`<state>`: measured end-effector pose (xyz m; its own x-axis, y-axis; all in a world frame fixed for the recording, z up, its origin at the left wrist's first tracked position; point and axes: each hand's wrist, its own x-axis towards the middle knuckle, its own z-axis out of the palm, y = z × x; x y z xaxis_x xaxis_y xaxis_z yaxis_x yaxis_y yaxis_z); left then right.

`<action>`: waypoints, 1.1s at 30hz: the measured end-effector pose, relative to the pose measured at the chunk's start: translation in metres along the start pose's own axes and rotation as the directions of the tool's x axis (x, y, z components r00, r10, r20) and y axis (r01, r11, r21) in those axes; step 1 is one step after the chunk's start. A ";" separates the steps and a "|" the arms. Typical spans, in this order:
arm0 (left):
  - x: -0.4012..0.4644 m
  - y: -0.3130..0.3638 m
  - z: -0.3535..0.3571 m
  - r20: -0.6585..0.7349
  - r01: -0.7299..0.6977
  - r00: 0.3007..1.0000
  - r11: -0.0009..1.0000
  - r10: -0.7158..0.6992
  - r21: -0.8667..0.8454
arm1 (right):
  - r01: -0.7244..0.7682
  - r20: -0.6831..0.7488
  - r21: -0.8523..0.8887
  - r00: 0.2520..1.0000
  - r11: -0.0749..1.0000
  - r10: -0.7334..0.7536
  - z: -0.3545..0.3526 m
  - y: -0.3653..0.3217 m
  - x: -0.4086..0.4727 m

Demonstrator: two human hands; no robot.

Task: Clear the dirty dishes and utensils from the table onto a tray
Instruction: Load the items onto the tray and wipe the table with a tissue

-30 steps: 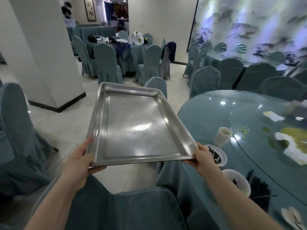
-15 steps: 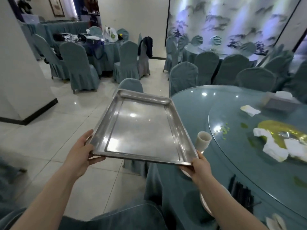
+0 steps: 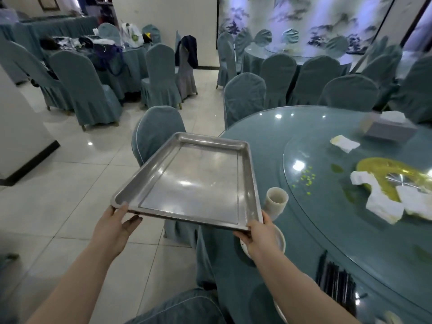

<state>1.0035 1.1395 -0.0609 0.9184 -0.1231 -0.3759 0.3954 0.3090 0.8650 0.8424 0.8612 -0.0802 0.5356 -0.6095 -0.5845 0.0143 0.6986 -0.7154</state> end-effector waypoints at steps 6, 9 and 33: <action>-0.018 -0.046 0.045 0.160 0.183 0.970 0.983 -0.181 0.001 | -0.075 0.027 0.034 0.997 0.997 0.074 0.000 -0.002 0.016; -0.016 -0.055 0.068 0.118 0.184 0.978 0.978 -0.173 -0.097 | -0.148 0.043 0.112 0.989 0.983 0.144 -0.004 -0.005 0.024; 0.042 -0.097 0.116 0.094 0.279 0.959 0.954 -0.269 -0.111 | 0.016 -0.057 -0.506 0.997 0.862 -0.052 -0.083 -0.069 0.069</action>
<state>1.0048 0.9946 -0.1220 0.7749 -0.2894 -0.5619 0.6320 0.3649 0.6836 0.8082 0.7394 -0.1029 0.4852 -0.6654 -0.5674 -0.4063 0.4030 -0.8201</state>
